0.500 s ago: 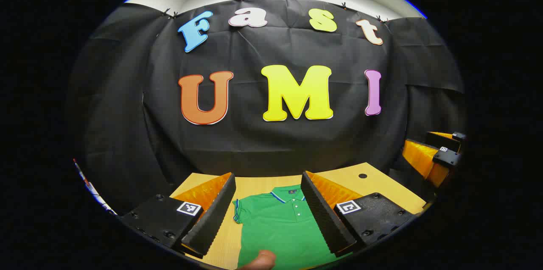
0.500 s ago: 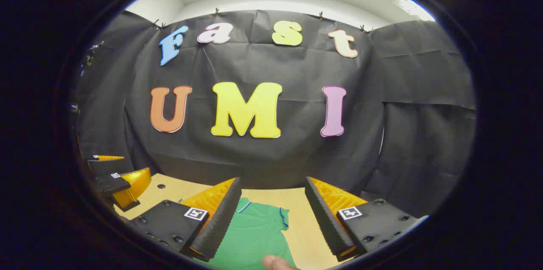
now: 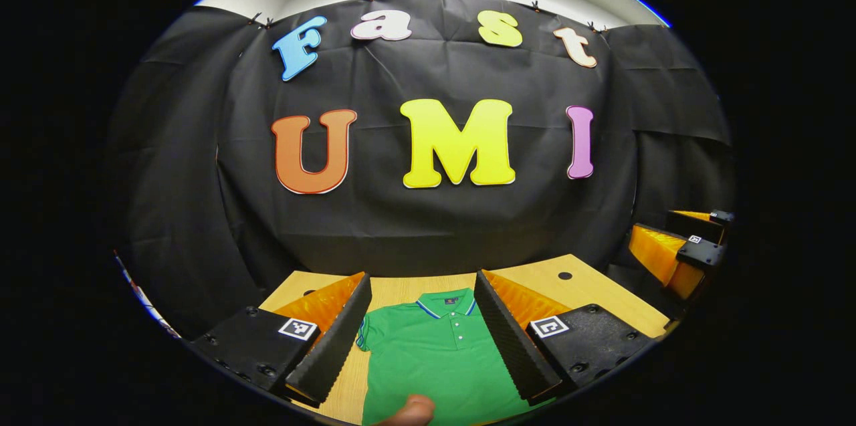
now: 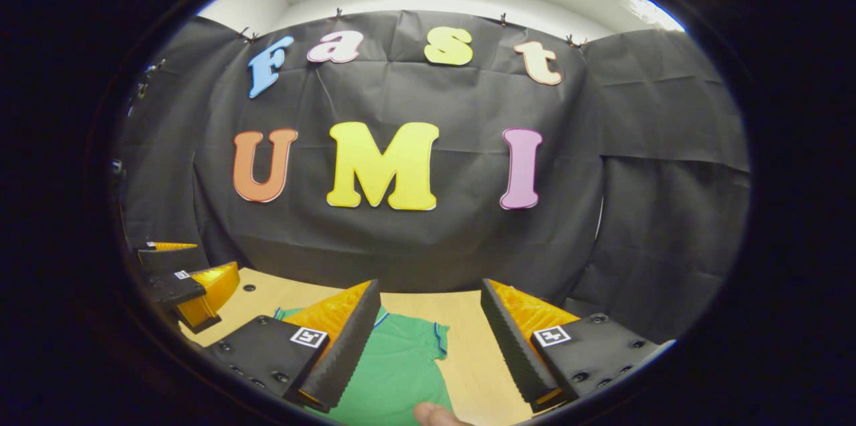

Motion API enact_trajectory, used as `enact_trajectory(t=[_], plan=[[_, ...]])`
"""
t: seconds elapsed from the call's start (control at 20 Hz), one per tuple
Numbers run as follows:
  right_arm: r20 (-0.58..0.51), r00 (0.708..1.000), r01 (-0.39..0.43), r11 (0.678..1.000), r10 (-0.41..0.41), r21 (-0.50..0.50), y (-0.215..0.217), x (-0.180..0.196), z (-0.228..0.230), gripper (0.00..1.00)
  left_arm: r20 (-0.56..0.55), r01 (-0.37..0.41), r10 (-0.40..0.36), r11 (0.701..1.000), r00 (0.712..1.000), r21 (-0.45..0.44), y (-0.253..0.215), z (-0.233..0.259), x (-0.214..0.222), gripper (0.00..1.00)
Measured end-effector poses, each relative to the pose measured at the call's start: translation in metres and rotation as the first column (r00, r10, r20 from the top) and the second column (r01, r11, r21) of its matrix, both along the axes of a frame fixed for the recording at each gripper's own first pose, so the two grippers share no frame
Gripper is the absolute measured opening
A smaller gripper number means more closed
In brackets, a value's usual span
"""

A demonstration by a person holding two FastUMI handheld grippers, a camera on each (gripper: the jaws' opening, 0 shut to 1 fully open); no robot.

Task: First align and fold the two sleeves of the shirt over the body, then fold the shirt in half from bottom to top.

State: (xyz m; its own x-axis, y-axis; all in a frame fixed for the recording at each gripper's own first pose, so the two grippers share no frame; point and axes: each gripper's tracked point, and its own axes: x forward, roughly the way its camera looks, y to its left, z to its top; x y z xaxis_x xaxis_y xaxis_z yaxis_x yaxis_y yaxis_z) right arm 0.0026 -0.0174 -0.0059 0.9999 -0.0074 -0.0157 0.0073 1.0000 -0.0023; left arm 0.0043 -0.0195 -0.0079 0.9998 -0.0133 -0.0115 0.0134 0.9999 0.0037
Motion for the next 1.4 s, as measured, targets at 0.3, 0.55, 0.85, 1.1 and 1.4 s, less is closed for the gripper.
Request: enact_trajectory(t=[0.3, 0.55, 0.85, 1.1, 1.4], plan=[[-0.010, 1.000, -0.002, 1.000, 0.002, -0.010, -0.004, 0.006, -0.006, 0.95, -0.014, -0.005, 0.005, 1.000, 1.000, -0.004, -0.006, -0.005, 0.003, 1.00], [-0.067, 0.998, -0.005, 1.000, 0.003, -0.019, -0.006, 0.025, -0.033, 0.96, -0.014, -0.014, 0.013, 1.000, 1.000, -0.011, -0.007, -0.008, 0.006, 1.00], [-0.211, 0.977, -0.009, 1.000, 0.008, -0.006, -0.013, 0.065, -0.105, 0.96, -0.023, -0.023, 0.023, 1.000, 0.999, -0.009, -0.009, -0.012, 0.006, 1.00], [-0.362, 0.932, -0.022, 0.999, 0.008, -0.037, -0.028, 0.120, -0.179, 0.96, -0.025, -0.054, 0.054, 0.998, 0.998, 0.010, -0.004, -0.012, 0.003, 1.00], [-0.503, 0.864, 0.011, 1.000, -0.019, -0.019, -0.047, 0.192, -0.258, 0.96, -0.027, -0.117, 0.117, 0.993, 0.993, 0.034, 0.004, -0.008, -0.001, 1.00]])
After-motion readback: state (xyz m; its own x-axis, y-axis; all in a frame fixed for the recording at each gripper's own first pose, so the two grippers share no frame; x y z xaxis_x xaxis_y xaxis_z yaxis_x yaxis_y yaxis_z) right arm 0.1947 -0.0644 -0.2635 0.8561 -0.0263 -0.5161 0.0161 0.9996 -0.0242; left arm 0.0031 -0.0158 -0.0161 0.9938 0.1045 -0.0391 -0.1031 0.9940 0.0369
